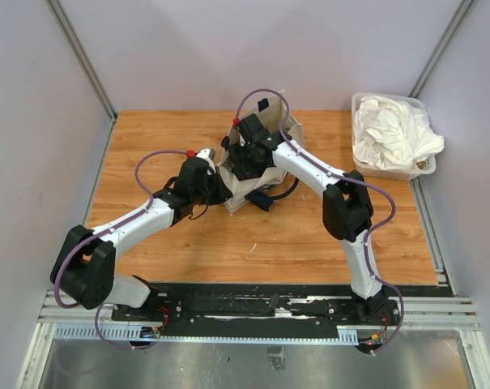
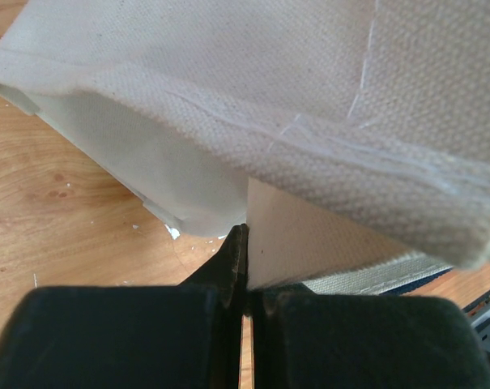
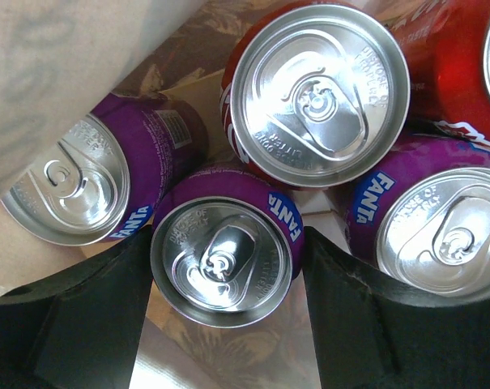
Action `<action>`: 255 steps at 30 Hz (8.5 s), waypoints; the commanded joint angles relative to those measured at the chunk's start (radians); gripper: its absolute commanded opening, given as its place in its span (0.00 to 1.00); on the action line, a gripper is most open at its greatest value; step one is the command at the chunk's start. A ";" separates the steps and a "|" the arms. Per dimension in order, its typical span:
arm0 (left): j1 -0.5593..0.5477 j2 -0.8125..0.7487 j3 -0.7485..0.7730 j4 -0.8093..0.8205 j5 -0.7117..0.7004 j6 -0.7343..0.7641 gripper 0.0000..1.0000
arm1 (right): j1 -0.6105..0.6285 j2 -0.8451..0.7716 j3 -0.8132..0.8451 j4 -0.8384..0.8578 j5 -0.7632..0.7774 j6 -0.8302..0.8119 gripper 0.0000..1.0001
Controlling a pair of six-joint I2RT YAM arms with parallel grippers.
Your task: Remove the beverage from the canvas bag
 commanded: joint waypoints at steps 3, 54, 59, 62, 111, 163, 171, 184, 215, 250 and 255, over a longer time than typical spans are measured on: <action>0.006 0.026 -0.045 -0.170 -0.005 0.023 0.00 | -0.001 0.043 -0.054 0.012 -0.008 0.015 0.01; 0.005 0.037 -0.021 -0.158 0.011 0.084 0.28 | -0.164 -1.121 -0.791 -0.044 0.317 -0.038 0.01; 0.005 0.037 -0.018 -0.160 0.006 0.080 0.28 | -0.220 -1.093 -0.894 0.069 0.291 -0.039 0.01; 0.005 0.043 -0.015 -0.162 0.006 0.076 0.25 | -0.264 -1.072 -0.952 0.154 0.254 -0.039 0.01; 0.006 0.050 0.038 -0.204 0.009 0.090 0.21 | -0.290 -0.875 -0.410 0.068 0.039 -0.120 0.86; 0.005 0.123 0.038 -0.145 0.026 0.085 0.22 | -0.132 -0.038 0.000 -0.081 0.027 -0.166 0.89; 0.005 0.142 0.045 -0.145 0.031 0.085 0.22 | -0.132 0.023 0.063 -0.068 0.023 -0.165 0.85; 0.005 0.157 0.042 -0.143 0.032 0.085 0.22 | -0.132 0.033 0.030 -0.048 0.073 -0.150 0.01; 0.005 0.120 0.018 -0.126 0.038 0.059 0.21 | -0.086 -0.728 -0.075 -0.045 0.336 -0.275 0.01; 0.005 0.113 0.028 -0.151 0.041 0.058 0.21 | -0.600 -1.115 -1.160 0.312 0.202 0.019 0.01; 0.005 0.109 0.024 -0.149 0.042 0.055 0.21 | -0.622 -1.062 -1.169 0.306 0.184 0.046 0.01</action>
